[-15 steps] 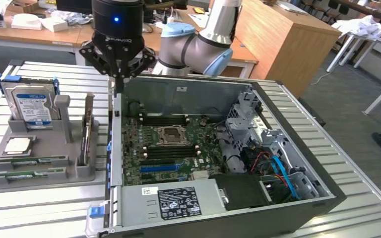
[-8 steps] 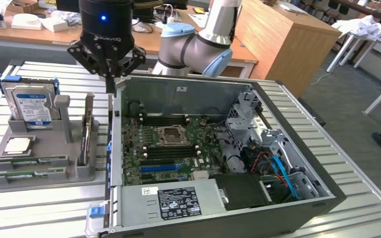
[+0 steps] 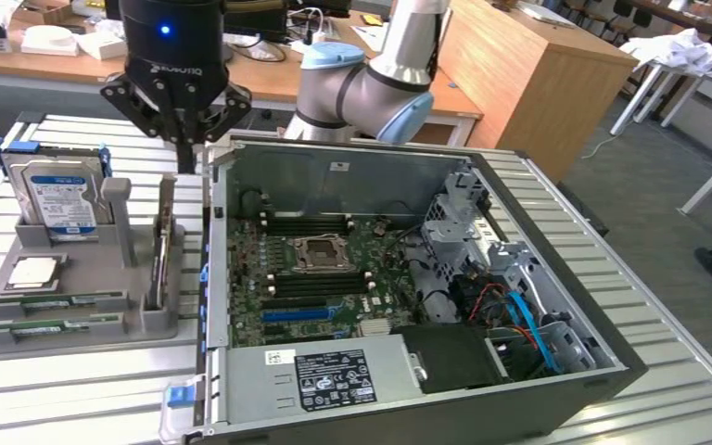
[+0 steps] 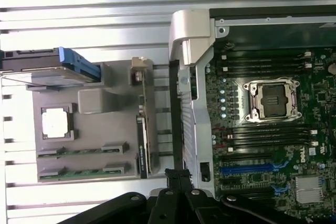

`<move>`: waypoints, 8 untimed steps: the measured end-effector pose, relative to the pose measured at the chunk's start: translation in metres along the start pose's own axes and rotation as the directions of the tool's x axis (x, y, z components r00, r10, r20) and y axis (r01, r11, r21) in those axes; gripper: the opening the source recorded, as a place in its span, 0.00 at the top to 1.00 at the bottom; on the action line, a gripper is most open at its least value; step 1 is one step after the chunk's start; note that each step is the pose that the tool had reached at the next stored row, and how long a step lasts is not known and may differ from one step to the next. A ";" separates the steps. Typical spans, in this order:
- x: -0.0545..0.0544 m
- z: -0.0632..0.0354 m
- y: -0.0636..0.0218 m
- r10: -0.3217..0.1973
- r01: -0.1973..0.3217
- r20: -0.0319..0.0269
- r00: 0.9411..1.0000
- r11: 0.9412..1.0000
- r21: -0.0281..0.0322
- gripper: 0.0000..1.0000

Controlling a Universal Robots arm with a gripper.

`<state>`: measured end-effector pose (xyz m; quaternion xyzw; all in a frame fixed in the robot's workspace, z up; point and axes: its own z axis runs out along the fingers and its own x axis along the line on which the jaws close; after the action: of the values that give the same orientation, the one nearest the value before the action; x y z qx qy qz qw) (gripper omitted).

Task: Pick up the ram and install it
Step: 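Reach for the ram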

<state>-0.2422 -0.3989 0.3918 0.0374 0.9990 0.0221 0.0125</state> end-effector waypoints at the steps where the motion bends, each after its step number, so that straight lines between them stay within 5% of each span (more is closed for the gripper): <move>1: 0.002 0.0000 -0.0002 0.000 0.000 0.000 1.000 1.000 0.000 0.90; 8: 0.019 -0.0002 -0.0014 0.000 0.000 0.000 1.000 1.000 0.000 0.90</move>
<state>-0.2610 -0.3988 0.3915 0.0375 0.9990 0.0221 0.0125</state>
